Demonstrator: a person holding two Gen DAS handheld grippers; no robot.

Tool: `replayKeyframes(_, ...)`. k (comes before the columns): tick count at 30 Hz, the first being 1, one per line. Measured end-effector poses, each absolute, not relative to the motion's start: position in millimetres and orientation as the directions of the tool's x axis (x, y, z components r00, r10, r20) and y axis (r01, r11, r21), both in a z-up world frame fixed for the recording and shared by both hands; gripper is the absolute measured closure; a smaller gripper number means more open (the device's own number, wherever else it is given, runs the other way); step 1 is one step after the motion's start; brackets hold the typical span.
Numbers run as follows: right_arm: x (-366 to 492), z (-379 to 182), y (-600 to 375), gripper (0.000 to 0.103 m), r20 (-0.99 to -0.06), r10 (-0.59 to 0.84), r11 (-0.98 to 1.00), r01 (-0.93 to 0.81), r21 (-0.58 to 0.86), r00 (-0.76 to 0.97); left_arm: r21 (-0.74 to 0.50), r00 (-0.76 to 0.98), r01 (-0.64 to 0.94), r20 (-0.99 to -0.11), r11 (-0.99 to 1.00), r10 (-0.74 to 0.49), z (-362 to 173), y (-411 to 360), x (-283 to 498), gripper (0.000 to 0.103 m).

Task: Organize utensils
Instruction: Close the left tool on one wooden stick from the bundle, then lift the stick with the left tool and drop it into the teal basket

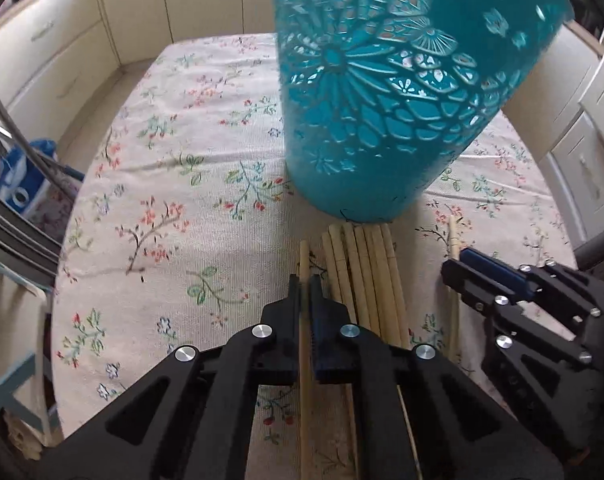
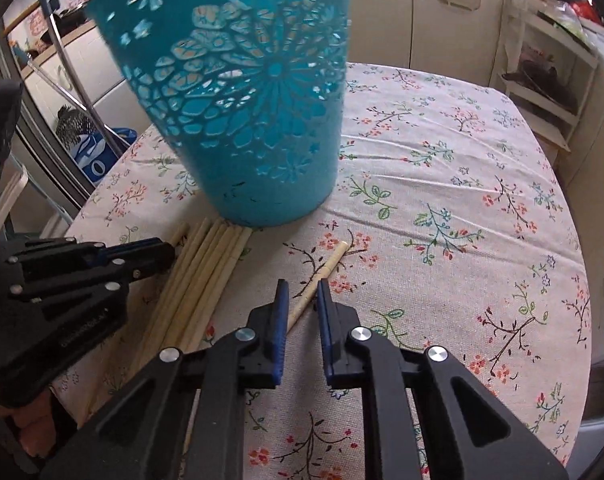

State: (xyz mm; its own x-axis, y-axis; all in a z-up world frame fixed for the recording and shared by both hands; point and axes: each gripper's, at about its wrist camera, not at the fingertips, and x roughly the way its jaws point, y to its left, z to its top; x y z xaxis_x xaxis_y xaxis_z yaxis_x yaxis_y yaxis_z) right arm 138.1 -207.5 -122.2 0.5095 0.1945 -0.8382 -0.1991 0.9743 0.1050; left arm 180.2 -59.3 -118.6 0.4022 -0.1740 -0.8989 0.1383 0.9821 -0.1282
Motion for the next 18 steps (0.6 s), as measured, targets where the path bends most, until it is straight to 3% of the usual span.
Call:
replayKeyframes(4, 139.3, -121.5, -207.5, 0.092, -0.835, 0.191, 0.976, -0.193, 0.104, 0.516, -0.230, 0.413, 0.115, -0.874, 0.966, -0.257, -100.8, -38.8, 167.9, 0.099)
replayKeyframes(9, 136.5, -122.0, -209.3, 0.093, -0.832, 0.188, 0.978, -0.182, 0.106, 0.522, -0.290, 0.534, 0.167, -0.777, 0.942, -0.334, -31.8, -21.1, 142.9, 0.099)
replayKeyframes(13, 135.9, -122.0, -208.2, 0.093, -0.831, 0.182, 0.980, -0.169, 0.107, 0.526, -0.322, 0.669, 0.225, -0.635, 0.920, -0.386, 41.9, -13.9, 134.5, 0.099)
replayKeyframes(18, 134.6, -123.1, -207.7, 0.093, -0.828, 0.179, 0.981, -0.158, 0.110, 0.532, -0.342, 0.834, 0.259, -0.393, 0.904, -0.387, 114.5, -19.0, 166.0, 0.099)
